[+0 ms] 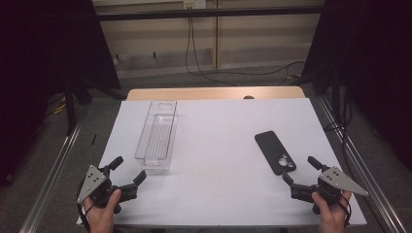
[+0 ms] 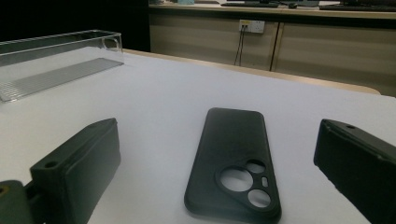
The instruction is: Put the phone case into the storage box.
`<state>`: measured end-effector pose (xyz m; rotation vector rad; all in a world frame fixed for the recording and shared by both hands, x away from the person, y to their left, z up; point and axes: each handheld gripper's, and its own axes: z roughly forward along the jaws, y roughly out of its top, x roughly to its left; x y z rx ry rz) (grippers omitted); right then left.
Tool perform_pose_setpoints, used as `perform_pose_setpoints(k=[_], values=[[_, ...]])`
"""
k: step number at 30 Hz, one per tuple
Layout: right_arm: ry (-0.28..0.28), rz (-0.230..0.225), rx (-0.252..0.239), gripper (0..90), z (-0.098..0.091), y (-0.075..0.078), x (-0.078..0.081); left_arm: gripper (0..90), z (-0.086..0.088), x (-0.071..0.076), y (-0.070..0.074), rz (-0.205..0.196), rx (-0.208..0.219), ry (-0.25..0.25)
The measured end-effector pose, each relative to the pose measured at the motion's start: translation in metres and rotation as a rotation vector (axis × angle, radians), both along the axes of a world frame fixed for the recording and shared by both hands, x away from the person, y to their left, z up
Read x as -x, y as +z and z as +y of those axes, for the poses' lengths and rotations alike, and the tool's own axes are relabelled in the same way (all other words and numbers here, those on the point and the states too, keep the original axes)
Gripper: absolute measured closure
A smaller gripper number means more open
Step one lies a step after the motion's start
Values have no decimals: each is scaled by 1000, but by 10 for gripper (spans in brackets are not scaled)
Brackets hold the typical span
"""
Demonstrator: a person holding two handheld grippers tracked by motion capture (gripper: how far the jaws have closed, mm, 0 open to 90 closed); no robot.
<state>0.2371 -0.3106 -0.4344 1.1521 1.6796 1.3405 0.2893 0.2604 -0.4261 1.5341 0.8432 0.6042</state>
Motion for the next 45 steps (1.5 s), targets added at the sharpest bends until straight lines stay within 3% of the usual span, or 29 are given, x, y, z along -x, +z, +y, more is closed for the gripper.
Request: perform_pose_setpoints(k=[21, 26, 34, 38, 45], values=[[41, 29, 1, 0, 4, -2, -4, 38, 1, 4, 0, 27, 2, -16], [24, 31, -7, 0, 7, -1, -8, 39, 1, 4, 0, 32, 4, -19], [23, 44, -14, 0, 5, 3, -23, 38, 2, 2, 0, 26, -4, -30], [26, 55, 4, 6, 6, 5, -35, 38, 2, 1, -1, 36, 1, -12], [33, 70, -6, 25, 5, 11, -53, 38, 6, 0, -1, 41, 0, -1]])
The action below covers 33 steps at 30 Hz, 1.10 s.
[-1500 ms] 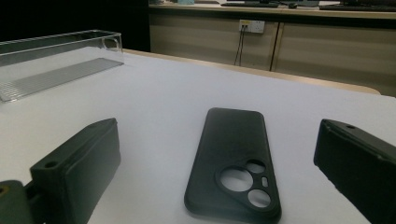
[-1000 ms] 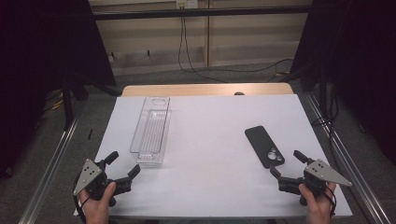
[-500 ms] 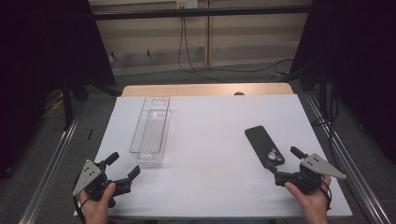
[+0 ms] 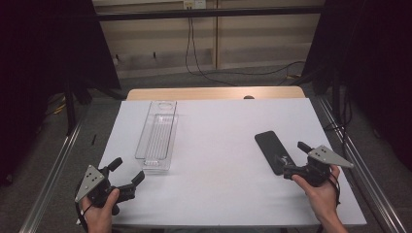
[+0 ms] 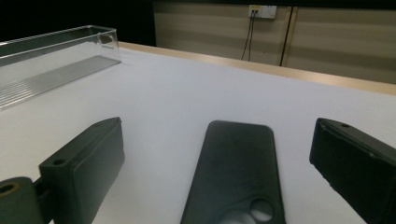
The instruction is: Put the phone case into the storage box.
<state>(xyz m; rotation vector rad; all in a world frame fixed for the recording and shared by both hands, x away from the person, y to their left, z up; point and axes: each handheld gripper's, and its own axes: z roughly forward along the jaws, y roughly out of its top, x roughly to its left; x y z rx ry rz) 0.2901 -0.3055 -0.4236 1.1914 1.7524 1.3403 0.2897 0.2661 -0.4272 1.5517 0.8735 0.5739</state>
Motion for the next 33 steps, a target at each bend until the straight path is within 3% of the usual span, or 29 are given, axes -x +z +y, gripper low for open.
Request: perform_pose_setpoints(k=[6, 12, 21, 33], values=[[-48, -29, 2, 19, -3, 7, -14, 38, 1, 0, 0, -2, 4, 1], [-56, -29, -3, 21, -4, 11, -30, 38, 0, 1, 0, -1, -8, 1], [-68, -40, 37, 28, -2, 13, -50, 38, -1, 1, 0, -3, -5, -5], [-89, -54, 50, 33, 0, 17, -76, 38, -2, 1, 0, -2, -7, -6]])
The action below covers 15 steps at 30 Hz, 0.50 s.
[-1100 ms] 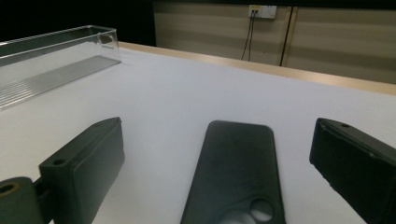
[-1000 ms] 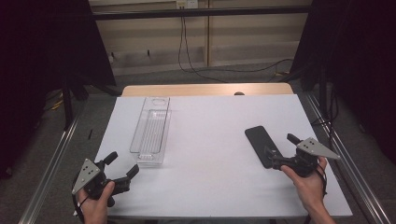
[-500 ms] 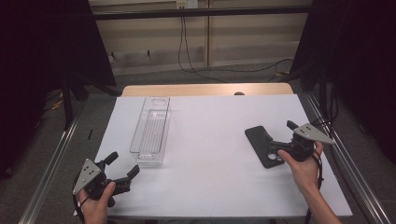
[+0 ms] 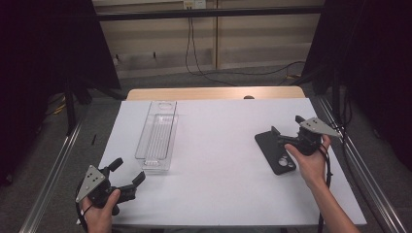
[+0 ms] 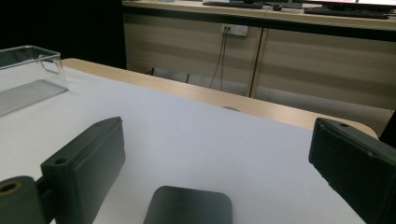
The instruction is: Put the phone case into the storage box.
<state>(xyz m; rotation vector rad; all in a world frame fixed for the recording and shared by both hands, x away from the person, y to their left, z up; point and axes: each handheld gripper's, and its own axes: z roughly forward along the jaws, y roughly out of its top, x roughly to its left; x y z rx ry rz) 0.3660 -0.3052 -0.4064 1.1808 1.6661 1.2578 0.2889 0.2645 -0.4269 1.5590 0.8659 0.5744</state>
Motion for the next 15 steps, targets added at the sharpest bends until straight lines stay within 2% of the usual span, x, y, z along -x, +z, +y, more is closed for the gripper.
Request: perform_pose_setpoints(k=[2, 7, 15], values=[[-1, 11, 16, 34, 0, 0, -5, 38, 0, 0, 0, 0, 3, 2], [-32, -6, -12, 44, -4, 2, -15, 38, 0, 1, 0, -2, -4, -1], [-61, -5, -11, 83, -11, 2, -29, 38, -1, 1, 0, -1, -4, -6]])
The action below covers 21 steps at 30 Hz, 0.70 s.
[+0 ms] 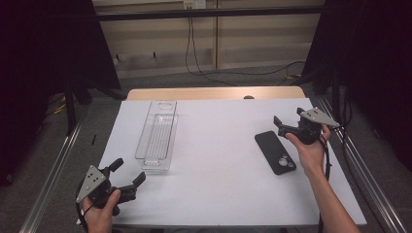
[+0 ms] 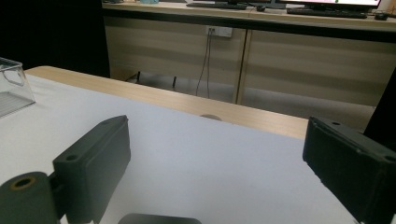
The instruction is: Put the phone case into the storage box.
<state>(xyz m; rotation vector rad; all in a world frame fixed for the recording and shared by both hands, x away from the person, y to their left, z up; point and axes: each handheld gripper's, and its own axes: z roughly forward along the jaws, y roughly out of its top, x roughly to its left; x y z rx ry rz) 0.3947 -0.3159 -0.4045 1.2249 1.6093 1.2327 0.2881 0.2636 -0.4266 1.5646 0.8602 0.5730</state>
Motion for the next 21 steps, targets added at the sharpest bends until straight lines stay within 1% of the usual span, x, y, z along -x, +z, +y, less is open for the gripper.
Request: perform_pose_setpoints(k=[1, 2, 3, 4, 6, 7, 8, 9, 10, 12, 13, 14, 16, 17, 18, 19, 20, 21], values=[[8, 2, -6, 151, -2, -3, -3, 38, 0, 0, 0, -2, 0, 1], [8, 2, -6, 151, -2, -3, -3, 38, 1, 0, 0, -3, -1, 0], [12, 8, 0, 180, -2, -4, -5, 38, 1, 0, 0, -2, -1, 2], [13, 16, 8, 188, -2, -5, -6, 38, 1, 0, 0, -1, 2, 4], [24, 50, 16, 257, -1, -7, -9, 38, 1, 0, 0, 0, 1, 5], [24, 50, 16, 257, -1, -7, -9, 38, 1, -1, 0, 1, 3, 3], [31, 77, 30, 286, -1, -6, -10, 38, 1, -1, 0, 2, 4, 3], [31, 77, 30, 286, -1, -6, -10, 38, 1, -1, 0, 2, 4, 5], [38, 88, 26, 358, -1, -5, -11, 38, 1, -1, 0, 1, 3, 5], [51, 105, 24, 412, -2, -3, -12, 38, 1, -1, 0, 1, 4, 6], [51, 105, 24, 412, -2, -3, -12, 38, 2, -1, 0, 1, 3, 4], [62, 117, 18, 472, -3, -2, -13, 38, 2, -1, 0, 2, 6, 6], [57, 125, 20, 484, -4, -2, -13, 38, 2, -2, 0, 2, 7, 7], [70, 147, 21, 580, -6, -2, -13, 38, 2, -2, 0, 2, 8, 9], [67, 156, 22, 606, -6, -2, -13, 38, 2, -2, 0, 1, 8, 9], [67, 156, 22, 606, -6, -2, -13, 38, 2, -2, 0, 0, 7, 9], [77, 176, 15, 679, -8, -2, -14, 38, 2, -1, 0, 1, 9, 11], [77, 176, 15, 679, -8, -2, -14, 38, 2, -1, 0, 0, 10, 12]])
